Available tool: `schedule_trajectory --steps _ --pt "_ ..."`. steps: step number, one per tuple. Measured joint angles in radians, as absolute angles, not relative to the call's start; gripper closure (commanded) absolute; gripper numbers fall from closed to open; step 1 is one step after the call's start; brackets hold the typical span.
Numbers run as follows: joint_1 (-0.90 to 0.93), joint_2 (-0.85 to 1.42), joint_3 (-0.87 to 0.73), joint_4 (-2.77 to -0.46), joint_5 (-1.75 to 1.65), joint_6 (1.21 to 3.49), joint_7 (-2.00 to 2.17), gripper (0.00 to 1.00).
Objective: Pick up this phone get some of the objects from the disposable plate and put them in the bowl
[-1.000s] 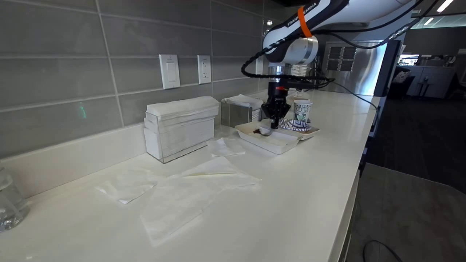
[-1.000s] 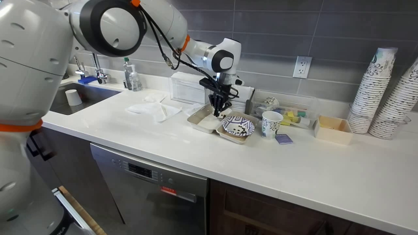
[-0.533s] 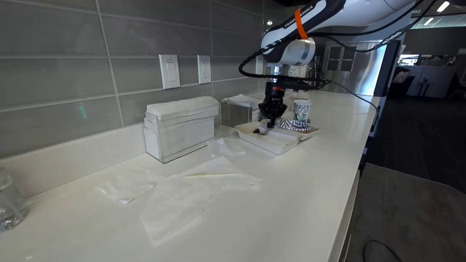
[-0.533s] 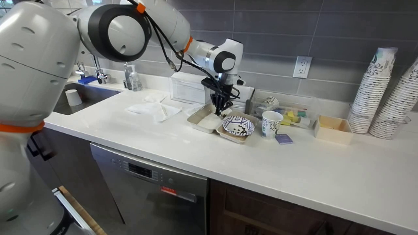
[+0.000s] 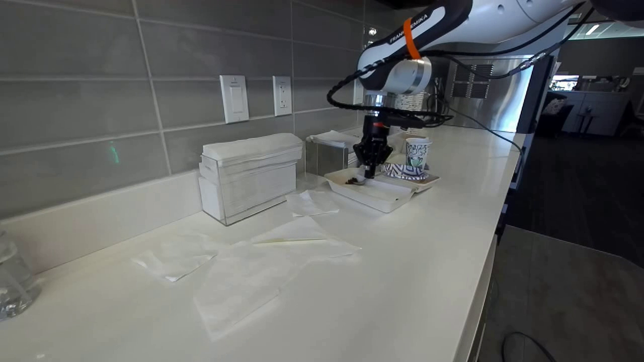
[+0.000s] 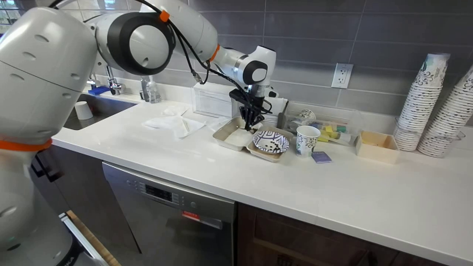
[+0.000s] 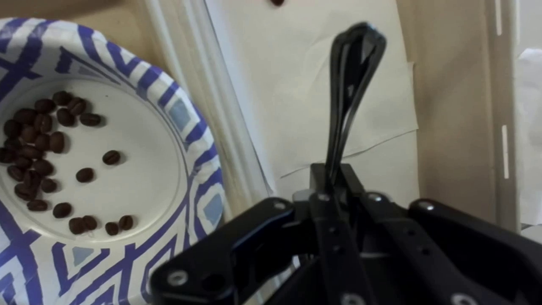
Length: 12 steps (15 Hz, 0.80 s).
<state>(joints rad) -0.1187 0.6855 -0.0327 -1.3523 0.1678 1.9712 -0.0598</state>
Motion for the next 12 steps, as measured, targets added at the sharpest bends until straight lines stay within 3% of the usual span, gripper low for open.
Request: schedule_trajectory --steps 12 --pt "-0.104 0.636 -0.032 -1.483 0.150 2.190 -0.058 0.98"
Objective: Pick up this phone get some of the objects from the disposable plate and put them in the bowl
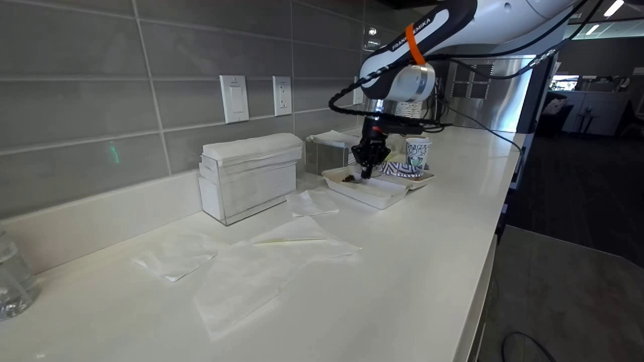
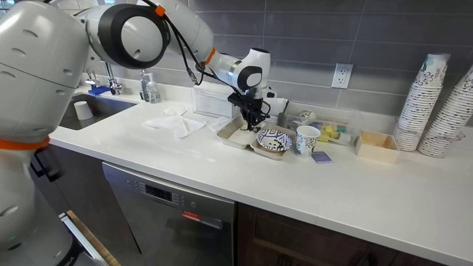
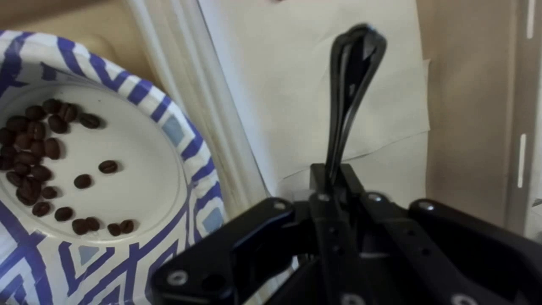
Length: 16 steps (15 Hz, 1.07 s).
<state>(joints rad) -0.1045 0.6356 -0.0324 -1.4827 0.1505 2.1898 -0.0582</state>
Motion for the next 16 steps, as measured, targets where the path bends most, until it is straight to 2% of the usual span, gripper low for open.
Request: schedule_trajectory --steps 16 --pt "-0.004 0.515 -0.100 -1.852 -0.006 2.730 0.072 0.98"
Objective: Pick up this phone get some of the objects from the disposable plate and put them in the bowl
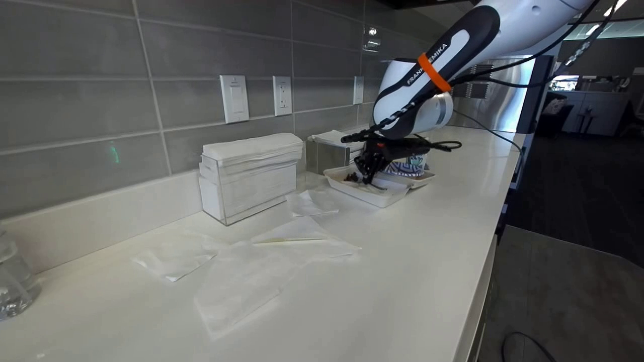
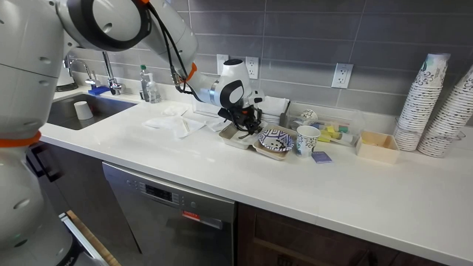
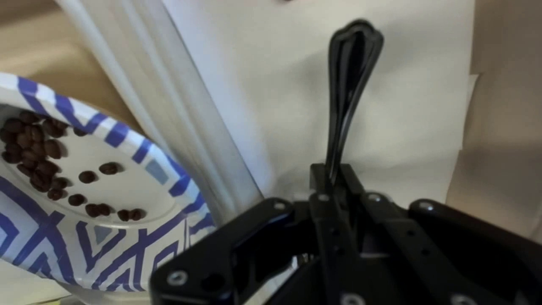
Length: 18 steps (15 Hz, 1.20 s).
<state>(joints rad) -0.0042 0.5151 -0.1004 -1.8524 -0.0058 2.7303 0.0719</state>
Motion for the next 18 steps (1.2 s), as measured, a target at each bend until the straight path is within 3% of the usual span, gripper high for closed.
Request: schedule_trajectory --steps 5,18 --pt "0.047 0.502 -0.163 -1.899 -0.067 2.813 0.132 0.98" --pt "0.107 0.409 -0.264 -1.903 -0.251 2.763 0.196 0.98"
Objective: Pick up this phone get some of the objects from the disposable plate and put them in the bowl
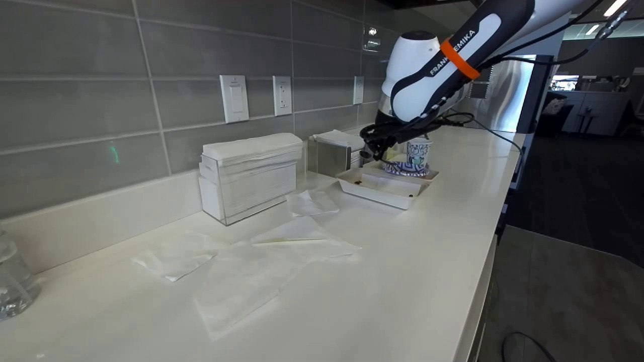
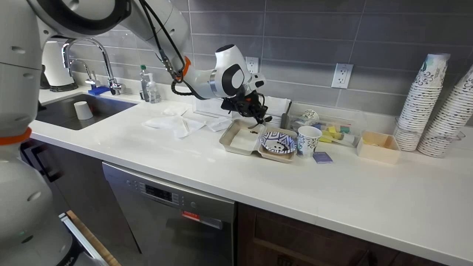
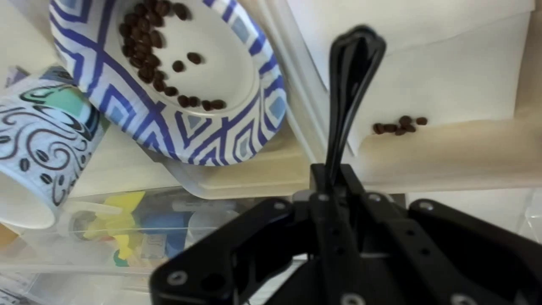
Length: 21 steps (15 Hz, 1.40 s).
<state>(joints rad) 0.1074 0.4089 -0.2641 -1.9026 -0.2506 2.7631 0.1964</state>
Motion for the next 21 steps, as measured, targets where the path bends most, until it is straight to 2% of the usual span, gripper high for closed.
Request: schedule_trajectory --steps 10,21 --pt "0.088 0.350 -0.280 -1.838 -0.327 2.349 0.253 0.98" --pt "0.103 0.407 -0.278 -1.812 -0.717 2.281 0.434 0.98"
